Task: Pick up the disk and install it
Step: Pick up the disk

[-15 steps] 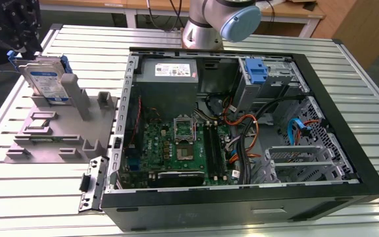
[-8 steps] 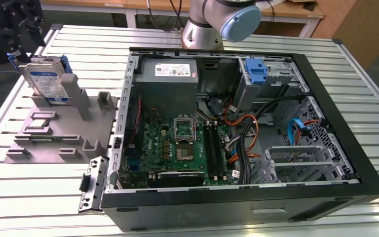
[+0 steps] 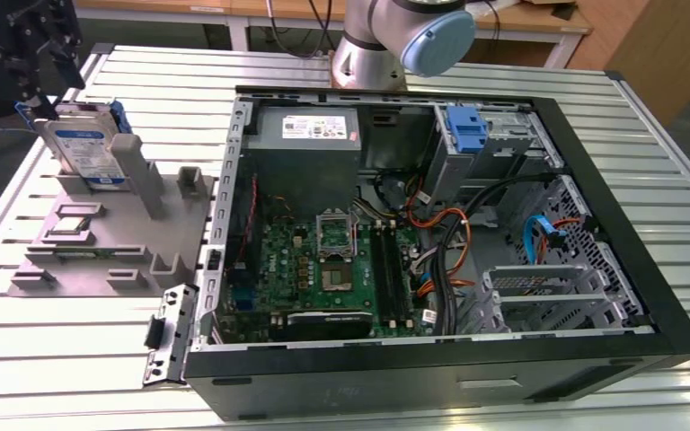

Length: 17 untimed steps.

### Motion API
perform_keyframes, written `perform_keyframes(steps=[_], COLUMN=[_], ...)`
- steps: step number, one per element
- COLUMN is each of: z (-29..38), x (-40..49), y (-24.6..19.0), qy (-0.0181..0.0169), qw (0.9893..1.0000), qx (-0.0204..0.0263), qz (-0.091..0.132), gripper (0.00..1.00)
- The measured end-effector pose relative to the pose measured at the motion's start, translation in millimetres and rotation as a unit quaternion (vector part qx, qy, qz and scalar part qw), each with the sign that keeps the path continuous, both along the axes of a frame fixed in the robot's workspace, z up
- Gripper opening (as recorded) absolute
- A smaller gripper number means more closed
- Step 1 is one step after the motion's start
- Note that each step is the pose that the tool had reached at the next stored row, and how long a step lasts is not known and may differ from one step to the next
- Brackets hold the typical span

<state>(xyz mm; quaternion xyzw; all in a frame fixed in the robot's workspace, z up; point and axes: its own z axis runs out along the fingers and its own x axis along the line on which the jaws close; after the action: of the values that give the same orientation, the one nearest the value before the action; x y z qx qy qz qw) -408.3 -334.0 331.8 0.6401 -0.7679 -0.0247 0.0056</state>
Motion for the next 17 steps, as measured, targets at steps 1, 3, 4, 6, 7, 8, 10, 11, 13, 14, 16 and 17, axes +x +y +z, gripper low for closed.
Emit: perform_keyframes(steps=[1,3,4,6,7,8,10,11,13,14,16,17], z=[-1.1,-3.2,-4.1,-5.0,-5.4,-5.9,-7.1,-8.2,-10.5,-11.8,-14.3,-15.4], x=[-0.4,-1.2,-1.6,-1.9,-2.2,-2.7,-4.2,-5.3,-7.0,-7.5,-8.2,-8.4], y=[0.0,0.1,0.1,0.3,0.6,1.0,1.7,2.0,2.2,2.2,2.2,2.3], qy=[-0.0004,-0.0013,-0.0016,-0.0017,-0.0017,-0.0018,-0.0018,-0.0020,-0.0024,-0.0027,-0.0036,-0.0040], qw=[1.0000,1.0000,1.0000,1.0000,1.0000,1.0000,1.0000,1.0000,1.0000,1.0000,0.9999,0.9999], qx=[0.0011,0.0039,0.0054,0.0067,0.0069,0.0070,0.0071,0.0072,0.0073,0.0078,0.0094,0.0101], qz=[0.000,0.000,0.000,0.001,0.001,0.000,0.000,0.000,0.001,0.001,0.003,0.004], gripper=[0.65,0.65,0.65,0.65,0.65,0.65,0.65,0.65,0.65,0.65,0.65,0.65])
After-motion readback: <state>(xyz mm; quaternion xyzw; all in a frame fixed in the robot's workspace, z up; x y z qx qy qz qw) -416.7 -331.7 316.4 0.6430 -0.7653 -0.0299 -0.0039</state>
